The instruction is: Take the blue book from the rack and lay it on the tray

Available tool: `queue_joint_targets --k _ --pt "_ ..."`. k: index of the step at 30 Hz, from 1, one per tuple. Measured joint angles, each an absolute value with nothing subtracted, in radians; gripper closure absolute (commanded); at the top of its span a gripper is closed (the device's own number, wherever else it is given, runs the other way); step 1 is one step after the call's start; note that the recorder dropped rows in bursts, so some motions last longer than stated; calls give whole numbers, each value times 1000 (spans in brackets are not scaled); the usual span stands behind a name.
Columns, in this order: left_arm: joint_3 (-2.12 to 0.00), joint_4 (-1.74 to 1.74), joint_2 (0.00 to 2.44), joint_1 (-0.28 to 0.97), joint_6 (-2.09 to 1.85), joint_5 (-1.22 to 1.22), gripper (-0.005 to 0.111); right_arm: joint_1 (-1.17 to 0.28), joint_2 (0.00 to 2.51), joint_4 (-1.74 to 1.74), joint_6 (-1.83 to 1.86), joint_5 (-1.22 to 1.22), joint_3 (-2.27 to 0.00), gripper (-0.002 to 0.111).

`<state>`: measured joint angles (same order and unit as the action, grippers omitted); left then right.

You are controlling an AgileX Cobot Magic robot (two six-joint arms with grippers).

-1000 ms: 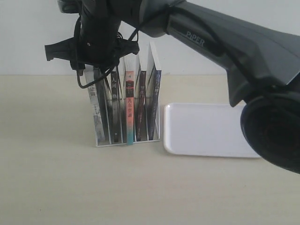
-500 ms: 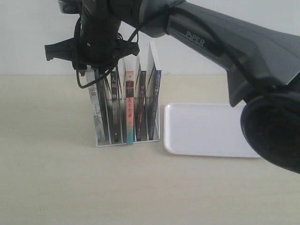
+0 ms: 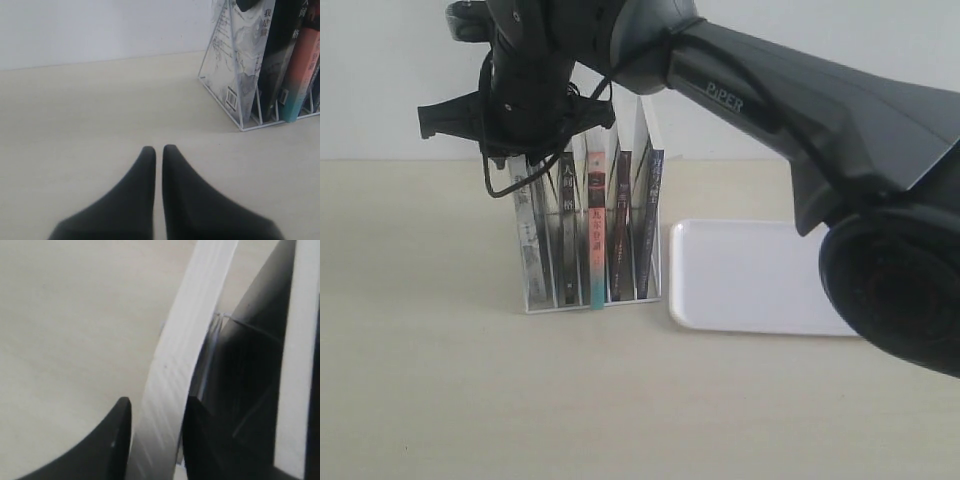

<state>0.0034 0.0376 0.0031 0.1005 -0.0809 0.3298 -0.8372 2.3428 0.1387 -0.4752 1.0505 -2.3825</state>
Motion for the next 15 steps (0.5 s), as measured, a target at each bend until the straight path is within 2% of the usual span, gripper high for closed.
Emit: queue_joint_targets --k 5,15 --pt "3 38 3 100 -81 330 102 -834 2343 151 -475 1060 -2382 108" --pt "3 38 3 100 -81 330 102 -832 2336 163 -467 1060 -2381 109"
